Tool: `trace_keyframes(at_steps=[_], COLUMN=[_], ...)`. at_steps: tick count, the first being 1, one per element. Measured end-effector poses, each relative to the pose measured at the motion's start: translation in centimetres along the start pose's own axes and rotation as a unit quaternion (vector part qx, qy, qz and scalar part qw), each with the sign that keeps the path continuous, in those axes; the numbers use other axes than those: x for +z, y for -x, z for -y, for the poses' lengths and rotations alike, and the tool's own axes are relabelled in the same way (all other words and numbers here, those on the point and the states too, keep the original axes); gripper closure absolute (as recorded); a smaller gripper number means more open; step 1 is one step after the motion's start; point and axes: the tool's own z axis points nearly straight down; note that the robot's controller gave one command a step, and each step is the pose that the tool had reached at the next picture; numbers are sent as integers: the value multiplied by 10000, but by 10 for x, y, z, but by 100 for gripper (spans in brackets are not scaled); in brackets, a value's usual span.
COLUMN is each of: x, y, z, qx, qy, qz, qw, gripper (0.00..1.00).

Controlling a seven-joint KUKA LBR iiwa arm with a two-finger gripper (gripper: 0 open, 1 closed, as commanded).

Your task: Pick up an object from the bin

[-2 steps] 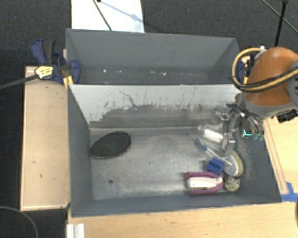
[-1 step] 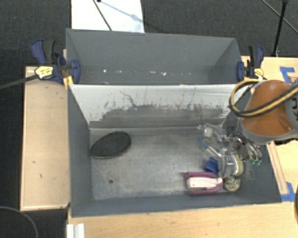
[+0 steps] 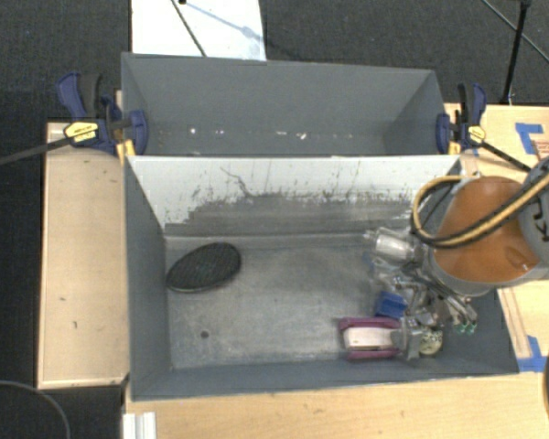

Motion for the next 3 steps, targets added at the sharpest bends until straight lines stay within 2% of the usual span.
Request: trace_keyframes(at_steps=[1, 2, 3], x=[0, 0, -157], y=[14, 14, 53], z=[22, 22, 56], qx=[1373, 1348, 1451], qy=[16, 10, -13], qz=[-22, -24, 36], qw=[9905, 9909, 9894], gripper=[0, 100, 100])
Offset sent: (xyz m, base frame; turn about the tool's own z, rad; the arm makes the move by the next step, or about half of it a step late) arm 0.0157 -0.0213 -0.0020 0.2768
